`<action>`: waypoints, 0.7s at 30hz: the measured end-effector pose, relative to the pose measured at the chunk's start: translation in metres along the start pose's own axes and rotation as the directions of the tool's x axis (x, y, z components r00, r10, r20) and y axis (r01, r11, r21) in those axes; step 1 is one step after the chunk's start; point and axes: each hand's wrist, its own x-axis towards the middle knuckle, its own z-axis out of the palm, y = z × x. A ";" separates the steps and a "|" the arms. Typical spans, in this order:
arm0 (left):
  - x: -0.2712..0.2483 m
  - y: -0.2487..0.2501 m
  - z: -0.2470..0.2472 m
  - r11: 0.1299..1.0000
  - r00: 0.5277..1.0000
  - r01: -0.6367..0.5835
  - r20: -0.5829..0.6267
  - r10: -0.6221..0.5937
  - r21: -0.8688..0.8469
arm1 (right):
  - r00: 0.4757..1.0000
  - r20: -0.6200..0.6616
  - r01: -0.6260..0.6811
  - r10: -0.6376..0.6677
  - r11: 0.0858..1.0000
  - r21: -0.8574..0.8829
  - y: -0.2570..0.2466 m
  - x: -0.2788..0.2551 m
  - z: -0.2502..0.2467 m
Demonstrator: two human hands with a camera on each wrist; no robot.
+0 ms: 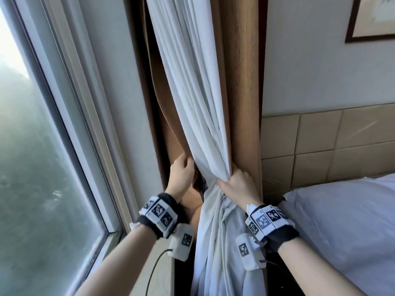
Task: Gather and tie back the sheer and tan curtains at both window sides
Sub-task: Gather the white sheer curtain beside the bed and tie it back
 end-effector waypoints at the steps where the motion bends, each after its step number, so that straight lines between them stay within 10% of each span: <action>1: -0.006 -0.004 0.001 1.000 0.997 -0.017 -0.079 0.016 -0.019 | 1.000 -0.004 0.003 -0.003 1.000 -0.007 -0.001 0.001 0.000; 5: -0.024 0.003 -0.012 0.973 0.960 -0.189 -0.234 0.155 -0.130 | 1.000 0.013 -0.009 0.009 1.000 0.003 -0.003 0.001 0.002; 9: -0.042 0.017 -0.006 0.919 0.922 -0.387 -0.026 0.386 -0.074 | 0.999 -0.029 -0.013 0.013 1.000 -0.021 -0.009 -0.003 0.006; 21: -0.031 0.031 0.025 0.960 0.951 -0.174 0.216 0.222 -0.220 | 0.998 0.055 0.032 -0.028 0.996 -0.087 -0.015 0.006 0.012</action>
